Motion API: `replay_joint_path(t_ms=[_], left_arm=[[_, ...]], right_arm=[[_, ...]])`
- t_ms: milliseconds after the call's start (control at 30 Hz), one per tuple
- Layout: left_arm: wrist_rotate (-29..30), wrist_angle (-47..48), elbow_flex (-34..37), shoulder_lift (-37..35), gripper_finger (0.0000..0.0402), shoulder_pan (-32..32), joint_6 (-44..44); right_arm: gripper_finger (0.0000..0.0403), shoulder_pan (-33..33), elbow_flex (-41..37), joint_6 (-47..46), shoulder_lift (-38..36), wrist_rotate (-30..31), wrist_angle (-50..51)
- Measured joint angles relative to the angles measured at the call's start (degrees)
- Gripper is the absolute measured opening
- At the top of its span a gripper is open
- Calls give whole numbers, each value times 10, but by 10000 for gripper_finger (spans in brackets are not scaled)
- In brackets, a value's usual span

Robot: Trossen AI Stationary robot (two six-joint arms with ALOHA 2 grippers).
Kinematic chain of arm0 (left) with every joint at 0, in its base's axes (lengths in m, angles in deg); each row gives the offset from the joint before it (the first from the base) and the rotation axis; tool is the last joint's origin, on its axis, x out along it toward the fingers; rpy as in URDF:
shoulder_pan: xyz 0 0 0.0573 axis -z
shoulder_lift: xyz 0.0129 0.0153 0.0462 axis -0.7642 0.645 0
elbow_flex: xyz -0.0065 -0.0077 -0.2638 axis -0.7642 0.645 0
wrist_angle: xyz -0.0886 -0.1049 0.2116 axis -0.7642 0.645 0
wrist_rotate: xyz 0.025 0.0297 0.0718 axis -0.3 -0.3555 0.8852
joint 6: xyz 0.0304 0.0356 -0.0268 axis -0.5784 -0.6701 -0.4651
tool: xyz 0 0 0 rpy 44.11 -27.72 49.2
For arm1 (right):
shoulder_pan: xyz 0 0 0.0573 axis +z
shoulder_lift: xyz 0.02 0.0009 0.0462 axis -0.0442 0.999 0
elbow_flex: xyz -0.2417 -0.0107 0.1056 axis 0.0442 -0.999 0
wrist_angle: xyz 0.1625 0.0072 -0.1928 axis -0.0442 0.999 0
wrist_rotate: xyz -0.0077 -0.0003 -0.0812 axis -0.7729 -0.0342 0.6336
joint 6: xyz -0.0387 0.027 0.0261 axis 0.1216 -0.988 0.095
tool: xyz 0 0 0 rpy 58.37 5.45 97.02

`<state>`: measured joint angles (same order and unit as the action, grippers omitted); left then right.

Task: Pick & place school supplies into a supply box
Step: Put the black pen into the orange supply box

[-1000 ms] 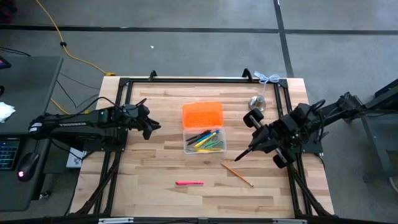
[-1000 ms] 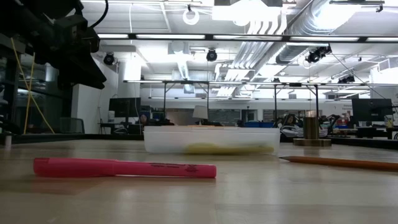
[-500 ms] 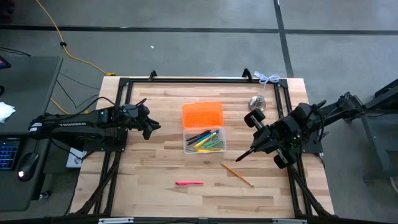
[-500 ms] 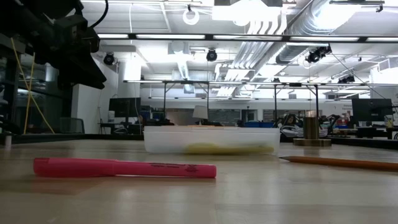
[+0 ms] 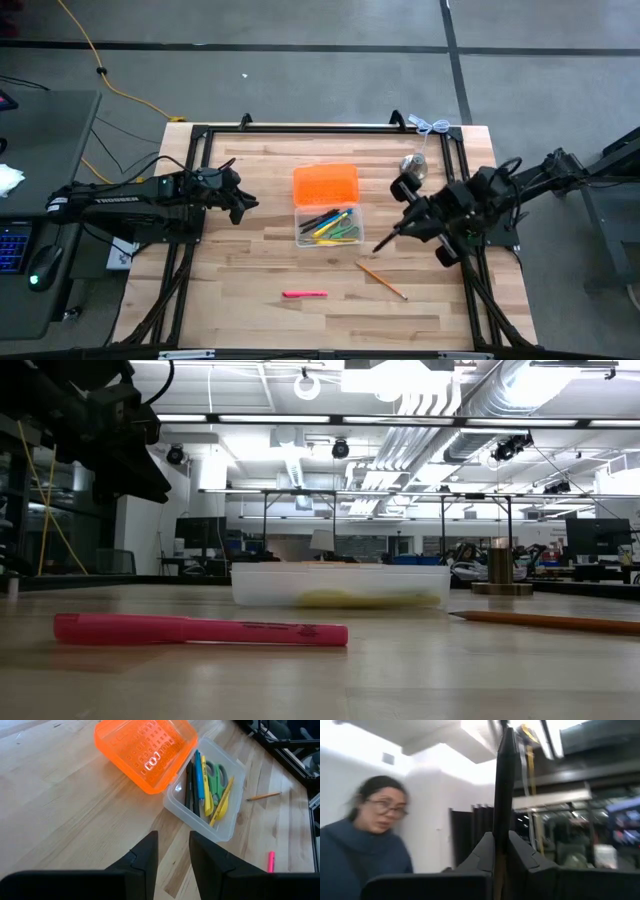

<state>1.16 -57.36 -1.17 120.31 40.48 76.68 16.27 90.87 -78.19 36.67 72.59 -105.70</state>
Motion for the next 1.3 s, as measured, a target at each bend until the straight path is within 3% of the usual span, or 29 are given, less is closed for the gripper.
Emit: replay_joint_path(t_ms=[367, 733, 1300], left_arm=[[0, 0, 0, 0, 140, 0, 6], [0, 0, 0, 0, 140, 0, 19], [-1, 0, 0, 0, 140, 0, 34]], right_arm=[[13, 0, 0, -116, 23, 137, 42], [13, 0, 0, -283, 24, 297, 198], [9, 0, 0, -500, 24, 411, 396]])
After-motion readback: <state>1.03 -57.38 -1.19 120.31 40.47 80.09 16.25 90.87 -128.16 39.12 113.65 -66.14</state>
